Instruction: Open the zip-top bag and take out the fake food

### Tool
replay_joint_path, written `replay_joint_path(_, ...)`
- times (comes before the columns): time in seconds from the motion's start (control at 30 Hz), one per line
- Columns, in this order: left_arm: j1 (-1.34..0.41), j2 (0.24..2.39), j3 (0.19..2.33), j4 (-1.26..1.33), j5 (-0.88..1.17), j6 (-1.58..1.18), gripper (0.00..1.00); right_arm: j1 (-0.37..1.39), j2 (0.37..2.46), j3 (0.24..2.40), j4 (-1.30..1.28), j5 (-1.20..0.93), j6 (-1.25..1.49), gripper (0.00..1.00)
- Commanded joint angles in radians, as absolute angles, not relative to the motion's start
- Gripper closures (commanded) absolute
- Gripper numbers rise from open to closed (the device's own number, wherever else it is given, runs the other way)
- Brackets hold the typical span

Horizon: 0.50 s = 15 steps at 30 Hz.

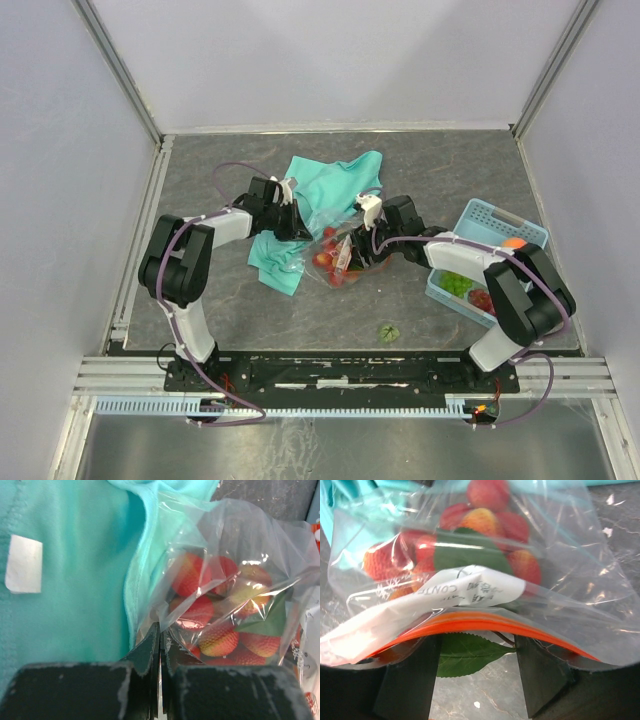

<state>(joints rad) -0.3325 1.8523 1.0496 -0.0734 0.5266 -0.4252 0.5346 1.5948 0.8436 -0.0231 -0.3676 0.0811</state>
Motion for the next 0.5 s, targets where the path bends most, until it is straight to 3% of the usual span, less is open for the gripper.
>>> replay_joint_path(0.0,-0.325,1.884,1.128,-0.148,0.547,-0.333,0.97,0.536,1.644,0.903,0.004,-0.394,-0.007,0.28)
replay_joint_path(0.3,-0.326,1.914,1.141,-0.159,0.561,-0.307,0.97,0.537,1.793,0.986,0.026,-0.512,-0.005,0.32)
replay_joint_path(0.47,-0.325,1.921,1.138,-0.158,0.561,-0.3,0.97,0.538,1.811,0.942,0.099,-0.57,0.033,0.51)
